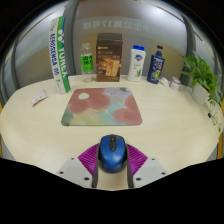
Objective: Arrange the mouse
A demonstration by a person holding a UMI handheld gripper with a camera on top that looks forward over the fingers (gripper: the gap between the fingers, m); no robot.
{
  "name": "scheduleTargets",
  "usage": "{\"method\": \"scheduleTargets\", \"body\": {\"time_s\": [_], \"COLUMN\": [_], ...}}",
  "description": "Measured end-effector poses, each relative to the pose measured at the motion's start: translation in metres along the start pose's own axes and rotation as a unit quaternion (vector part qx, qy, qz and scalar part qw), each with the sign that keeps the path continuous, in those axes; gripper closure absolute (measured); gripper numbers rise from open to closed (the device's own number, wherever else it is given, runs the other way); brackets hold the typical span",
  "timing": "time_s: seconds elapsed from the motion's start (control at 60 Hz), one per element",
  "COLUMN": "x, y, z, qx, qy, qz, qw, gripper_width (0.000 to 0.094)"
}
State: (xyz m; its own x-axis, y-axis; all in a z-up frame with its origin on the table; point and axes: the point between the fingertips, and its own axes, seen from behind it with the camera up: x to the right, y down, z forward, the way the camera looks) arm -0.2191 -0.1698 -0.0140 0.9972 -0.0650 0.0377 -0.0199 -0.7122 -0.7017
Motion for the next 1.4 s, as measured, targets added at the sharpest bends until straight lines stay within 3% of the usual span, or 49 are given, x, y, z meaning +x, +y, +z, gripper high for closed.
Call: {"method": "scheduleTargets", "body": {"time_s": [0.133, 0.367, 0.467, 0.7, 0.9, 1.033, 1.4], "x": [-0.005, -0.011, -0.019, -0.033, -0.040, -0.034, -0.035], "y": [-0.019, -0.188, -0.221, -0.166, -0.143, -0.154, -0.168], "z": [-0.014, -0.038, 0.004, 0.111, 0.127, 0.096, -0.087], "qx": [0.001, 0.129, 0.132, 0.047, 0.018, 0.033, 0.102], "qy": [-0.021, -0.056, -0.067, -0.063, -0.074, -0.060, -0.015], "qz": [-0.028, -0.018, -0.014, -0.020, -0.021, -0.029, -0.017], "qw": [0.999, 0.990, 0.989, 0.997, 0.997, 0.997, 0.994], "gripper_width": [0.0572, 0.0572, 0.0573, 0.0568, 0.0420, 0.0068, 0.0083]}}
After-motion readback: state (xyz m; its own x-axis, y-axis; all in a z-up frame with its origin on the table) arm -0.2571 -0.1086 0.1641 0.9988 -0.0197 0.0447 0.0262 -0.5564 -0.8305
